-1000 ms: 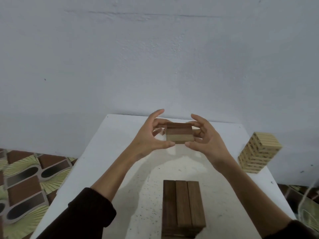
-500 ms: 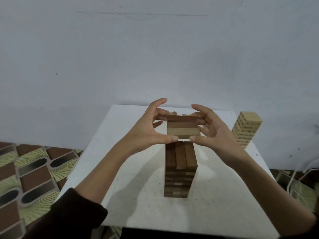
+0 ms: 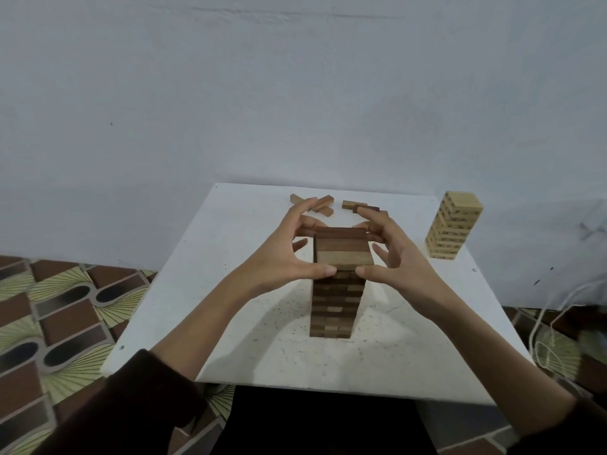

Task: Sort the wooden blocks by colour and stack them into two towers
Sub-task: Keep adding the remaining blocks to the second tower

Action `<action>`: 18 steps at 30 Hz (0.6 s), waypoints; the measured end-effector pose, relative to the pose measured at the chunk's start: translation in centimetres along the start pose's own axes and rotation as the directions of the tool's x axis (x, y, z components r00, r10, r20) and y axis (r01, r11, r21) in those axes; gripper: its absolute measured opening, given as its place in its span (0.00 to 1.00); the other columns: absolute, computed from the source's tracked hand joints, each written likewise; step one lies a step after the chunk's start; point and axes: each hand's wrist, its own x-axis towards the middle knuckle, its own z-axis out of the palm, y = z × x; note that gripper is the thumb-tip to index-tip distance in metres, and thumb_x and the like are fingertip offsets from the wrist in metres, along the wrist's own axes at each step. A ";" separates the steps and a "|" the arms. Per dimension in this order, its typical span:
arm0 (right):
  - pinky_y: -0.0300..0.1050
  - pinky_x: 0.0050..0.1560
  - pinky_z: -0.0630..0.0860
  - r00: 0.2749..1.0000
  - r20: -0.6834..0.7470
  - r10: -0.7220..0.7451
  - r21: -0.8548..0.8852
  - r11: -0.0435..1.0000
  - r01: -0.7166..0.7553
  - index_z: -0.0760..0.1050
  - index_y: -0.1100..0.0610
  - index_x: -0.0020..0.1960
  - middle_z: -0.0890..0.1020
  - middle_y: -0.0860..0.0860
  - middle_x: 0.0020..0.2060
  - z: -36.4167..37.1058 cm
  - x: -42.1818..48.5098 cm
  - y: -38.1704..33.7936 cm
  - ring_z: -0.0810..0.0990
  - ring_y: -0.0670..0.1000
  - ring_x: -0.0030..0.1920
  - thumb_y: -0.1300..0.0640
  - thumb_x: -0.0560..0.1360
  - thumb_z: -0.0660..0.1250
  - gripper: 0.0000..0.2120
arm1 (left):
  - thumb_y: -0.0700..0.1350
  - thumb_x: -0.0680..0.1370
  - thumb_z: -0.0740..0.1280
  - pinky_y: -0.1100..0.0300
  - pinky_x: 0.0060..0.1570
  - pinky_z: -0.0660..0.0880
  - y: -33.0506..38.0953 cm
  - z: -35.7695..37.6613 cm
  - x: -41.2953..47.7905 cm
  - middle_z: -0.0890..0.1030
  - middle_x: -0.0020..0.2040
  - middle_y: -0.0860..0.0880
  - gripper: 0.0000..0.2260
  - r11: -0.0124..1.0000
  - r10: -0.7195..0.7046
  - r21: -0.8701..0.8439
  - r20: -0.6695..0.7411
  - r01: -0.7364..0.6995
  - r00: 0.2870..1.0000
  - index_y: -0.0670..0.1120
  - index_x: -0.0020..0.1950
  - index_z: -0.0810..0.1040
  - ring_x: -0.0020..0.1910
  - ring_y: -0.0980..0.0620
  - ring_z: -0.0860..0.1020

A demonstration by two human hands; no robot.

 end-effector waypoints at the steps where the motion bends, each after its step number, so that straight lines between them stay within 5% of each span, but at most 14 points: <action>1: 0.53 0.74 0.58 1.000 0.003 0.005 -0.001 1.000 -0.005 0.64 0.43 0.70 0.73 0.46 0.60 0.0 0.0 0.1 0.70 0.43 0.65 0.58 0.64 0.71 0.37 | 0.47 0.64 0.77 0.68 0.64 0.66 0.0 0.1 -0.1 0.72 0.61 0.54 0.42 1.000 -0.004 -0.008 0.002 0.004 1.000 0.61 0.71 0.56 0.64 0.61 0.70; 18: 0.48 0.72 0.59 0.999 0.028 0.016 -0.067 0.998 -0.015 0.60 0.44 0.72 0.71 0.40 0.63 -0.4 -0.2 0.3 0.67 0.39 0.66 0.52 0.63 0.75 0.42 | 0.50 0.63 0.75 0.61 0.70 0.63 -0.4 0.9 -0.4 0.70 0.66 0.52 0.49 1.000 -0.030 0.007 -0.003 0.030 1.000 0.56 0.76 0.47 0.68 0.58 0.67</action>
